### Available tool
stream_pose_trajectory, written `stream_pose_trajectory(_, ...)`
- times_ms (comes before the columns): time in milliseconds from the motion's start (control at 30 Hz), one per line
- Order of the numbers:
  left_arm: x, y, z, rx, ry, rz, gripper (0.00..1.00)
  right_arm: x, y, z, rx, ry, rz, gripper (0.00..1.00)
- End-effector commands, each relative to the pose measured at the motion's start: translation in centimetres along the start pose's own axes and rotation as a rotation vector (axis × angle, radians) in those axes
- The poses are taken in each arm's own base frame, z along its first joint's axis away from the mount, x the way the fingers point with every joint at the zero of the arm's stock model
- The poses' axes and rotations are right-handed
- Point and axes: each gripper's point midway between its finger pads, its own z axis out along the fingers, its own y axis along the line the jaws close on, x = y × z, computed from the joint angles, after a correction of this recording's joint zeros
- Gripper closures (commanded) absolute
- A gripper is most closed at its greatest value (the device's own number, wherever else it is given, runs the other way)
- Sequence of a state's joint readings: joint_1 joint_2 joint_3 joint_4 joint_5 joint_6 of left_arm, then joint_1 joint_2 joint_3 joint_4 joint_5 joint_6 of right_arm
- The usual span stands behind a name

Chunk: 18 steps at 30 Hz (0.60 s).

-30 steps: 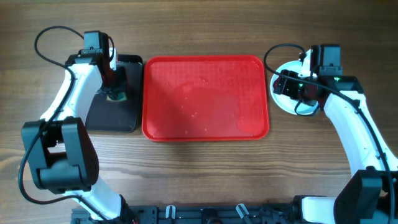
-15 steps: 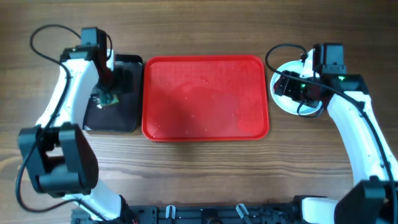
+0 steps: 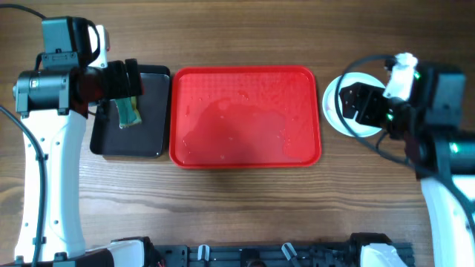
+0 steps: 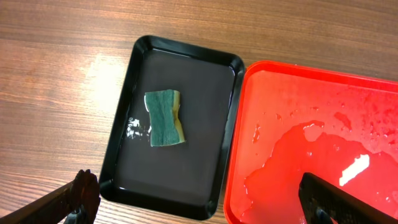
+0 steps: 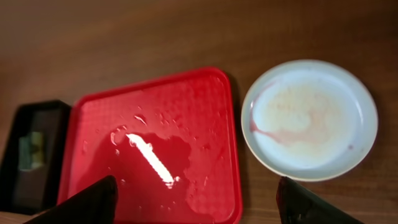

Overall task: Clean dirty plates on tray and stack at the side
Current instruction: 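Drop the sponge on the black tray and retract the right gripper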

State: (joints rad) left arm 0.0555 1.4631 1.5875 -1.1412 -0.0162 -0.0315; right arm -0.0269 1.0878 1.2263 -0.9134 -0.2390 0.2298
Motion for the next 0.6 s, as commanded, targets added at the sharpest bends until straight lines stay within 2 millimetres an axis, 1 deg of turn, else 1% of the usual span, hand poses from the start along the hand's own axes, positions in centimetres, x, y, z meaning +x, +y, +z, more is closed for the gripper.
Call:
stream_pose_trajectory(0,0.0,-0.1,0.1,0.015,0.003,-0.016,0.0,-1.7,2.0,-4.8,-0.056,-0.16,-0.063,0.01)
stream_pose_trajectory(100,-0.1,-0.1,0.1,0.014,0.003,-0.016,0.0,-1.9,2.7,-7.6,-0.079,-0.243,-0.057,0.0)
stream_pose_trajectory(167,0.0,-0.1,0.1,0.015,0.003,-0.016,0.0,-1.6,3.0,-8.9,-0.098,-0.273,0.022,0.01)
stream_pose_trajectory(233,-0.1,-0.1,0.1,0.014,0.003,-0.016,0.0,-1.4,3.2,-9.9,-0.114,-0.292,0.078,0.01)
stream_pose_trajectory(333,-0.1,-0.1,0.1,0.014,0.003,-0.016,0.0,-1.0,3.2,-10.3,-0.12,-0.292,0.117,0.01)
stream_pose_trajectory(433,-0.1,-0.1,0.1,0.014,0.003,-0.016,0.0,-0.1,2.3,-10.0,-0.068,-0.26,0.108,0.01)
stream_pose_trajectory(567,-0.1,-0.1,0.1,0.014,0.003,-0.016,0.0,-0.6,1.2,-10.1,-0.008,-0.288,0.105,0.0)
